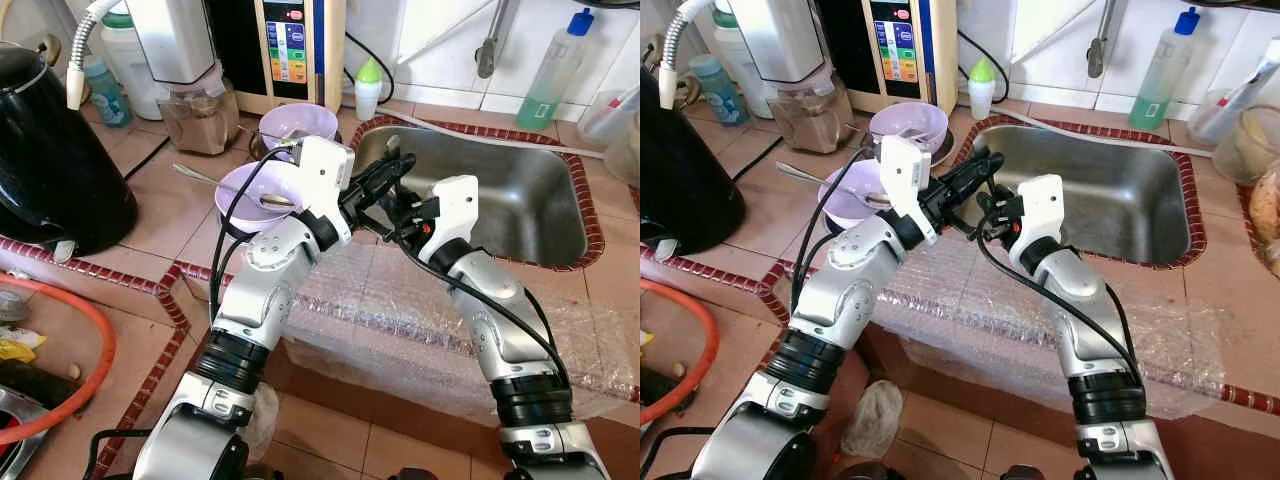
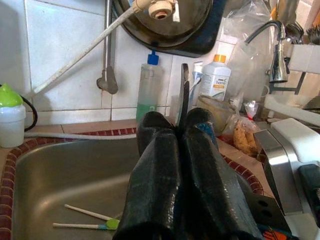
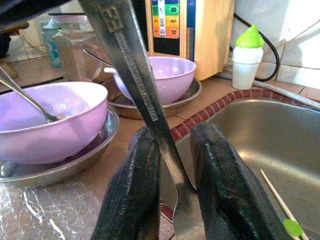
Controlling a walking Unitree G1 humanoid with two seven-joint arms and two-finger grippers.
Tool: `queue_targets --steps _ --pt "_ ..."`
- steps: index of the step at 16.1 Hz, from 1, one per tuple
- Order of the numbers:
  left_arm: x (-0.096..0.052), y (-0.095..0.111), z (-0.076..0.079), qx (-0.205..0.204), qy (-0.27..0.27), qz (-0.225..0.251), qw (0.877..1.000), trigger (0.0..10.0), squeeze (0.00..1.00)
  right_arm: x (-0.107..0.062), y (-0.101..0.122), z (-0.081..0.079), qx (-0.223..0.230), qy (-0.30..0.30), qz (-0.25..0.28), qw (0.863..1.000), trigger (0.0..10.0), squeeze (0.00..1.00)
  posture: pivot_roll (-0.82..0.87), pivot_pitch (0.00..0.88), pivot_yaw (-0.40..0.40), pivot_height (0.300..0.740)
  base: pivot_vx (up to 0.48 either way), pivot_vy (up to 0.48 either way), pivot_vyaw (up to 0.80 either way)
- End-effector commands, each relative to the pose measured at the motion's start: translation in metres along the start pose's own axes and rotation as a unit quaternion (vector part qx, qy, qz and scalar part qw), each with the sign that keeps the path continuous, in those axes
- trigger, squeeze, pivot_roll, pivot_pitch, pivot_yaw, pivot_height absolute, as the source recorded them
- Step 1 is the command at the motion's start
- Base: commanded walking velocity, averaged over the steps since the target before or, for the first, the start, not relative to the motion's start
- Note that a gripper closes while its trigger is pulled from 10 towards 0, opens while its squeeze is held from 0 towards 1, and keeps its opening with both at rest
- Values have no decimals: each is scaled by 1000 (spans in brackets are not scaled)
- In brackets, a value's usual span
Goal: Kitchen organization
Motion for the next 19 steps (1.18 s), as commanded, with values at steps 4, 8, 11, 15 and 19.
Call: queue_targets --steps 4,8,11,15,19 --pt "-3 1 0 23 -8 5 1000 0 0 -4 14 34 -1 -66 22 998 0 0 -141 7 73 740 0 0 0" --pt "-9 -5 -4 58 -6 -8 998 10000 1000 2 16 41 -27 -76 24 996 0 0 -137 12 74 740 0 0 0" --pt "-15 -7 -12 98 5 -14 995 10000 1000 16 19 47 -45 -78 25 996 0 0 -111 28 71 740 0 0 0" --pt "-23 -9 -21 124 23 -27 992 10000 1000 34 22 51 -54 -81 22 995 0 0 -45 47 59 740 0 0 0" --pt "-49 -20 -17 155 6 -66 986 10000 1000 40 5 67 -62 -100 -19 993 0 0 9 66 57 740 0 0 0"
Point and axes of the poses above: a point about 5 cm out from each wrist's last joint towards the gripper, its own x axis pointing out of the wrist towards the gripper, its own y axis along the axis of the wrist's last joint, z = x × y, the point moved 6 cm from there along x, pointing out of the wrist towards the gripper, and after that the axes turned 13 degrees about x, right-handed, at the moved point
